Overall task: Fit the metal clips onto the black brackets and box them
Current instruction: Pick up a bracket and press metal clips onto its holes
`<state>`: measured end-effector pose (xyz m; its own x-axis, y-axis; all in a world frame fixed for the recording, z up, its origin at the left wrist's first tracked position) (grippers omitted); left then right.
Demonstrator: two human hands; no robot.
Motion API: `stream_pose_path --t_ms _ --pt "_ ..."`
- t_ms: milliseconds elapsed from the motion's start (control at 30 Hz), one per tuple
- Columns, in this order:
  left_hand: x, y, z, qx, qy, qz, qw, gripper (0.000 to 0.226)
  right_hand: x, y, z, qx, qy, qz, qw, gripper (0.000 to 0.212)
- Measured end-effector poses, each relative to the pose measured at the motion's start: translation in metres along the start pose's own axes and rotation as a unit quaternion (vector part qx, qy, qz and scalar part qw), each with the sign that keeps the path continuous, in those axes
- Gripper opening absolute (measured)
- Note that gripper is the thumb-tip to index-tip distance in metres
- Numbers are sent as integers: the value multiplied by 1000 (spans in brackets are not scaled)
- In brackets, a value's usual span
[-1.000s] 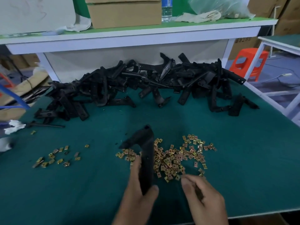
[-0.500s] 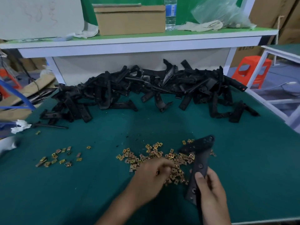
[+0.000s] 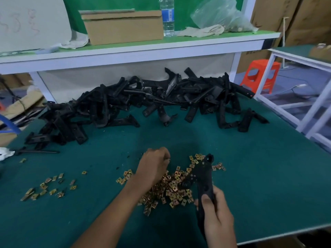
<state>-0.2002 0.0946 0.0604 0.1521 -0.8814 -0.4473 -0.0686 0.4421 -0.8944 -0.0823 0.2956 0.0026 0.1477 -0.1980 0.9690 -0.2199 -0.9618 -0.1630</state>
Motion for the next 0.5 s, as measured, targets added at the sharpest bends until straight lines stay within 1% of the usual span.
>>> stream_pose_path --t_ms 67,100,233,300,400,467,500 --pt "2 -10 11 28 -26 111 993 2 2 0 0 15 -1 6 1000 23" --pt "2 -14 18 42 -30 156 986 3 3 0 0 25 -6 13 1000 23" --pt "4 -30 54 87 -31 303 948 20 9 1 2 49 -34 35 998 20" --pt "8 -33 69 100 -50 365 924 27 10 2 2 59 -42 40 997 20" --pt "11 -34 86 95 -105 443 885 22 11 4 3 72 -56 49 995 21" --pt "8 -31 95 110 -122 484 860 16 12 6 4 81 -66 59 993 14" --pt "6 -29 99 120 -124 502 847 14 13 7 4 82 -69 60 992 18"
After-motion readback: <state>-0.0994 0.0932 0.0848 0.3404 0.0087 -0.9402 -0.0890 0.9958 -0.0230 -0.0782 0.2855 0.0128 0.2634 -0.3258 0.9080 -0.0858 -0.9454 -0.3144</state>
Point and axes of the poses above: each hand's wrist, its own z-axis away from the middle knuckle, its own y-axis out of the palm, x = y × z, the point moved 5 cm from there along -z, towards the middle knuckle, and after that the axes turned 14 degrees about -y, right-handed, at the moved point
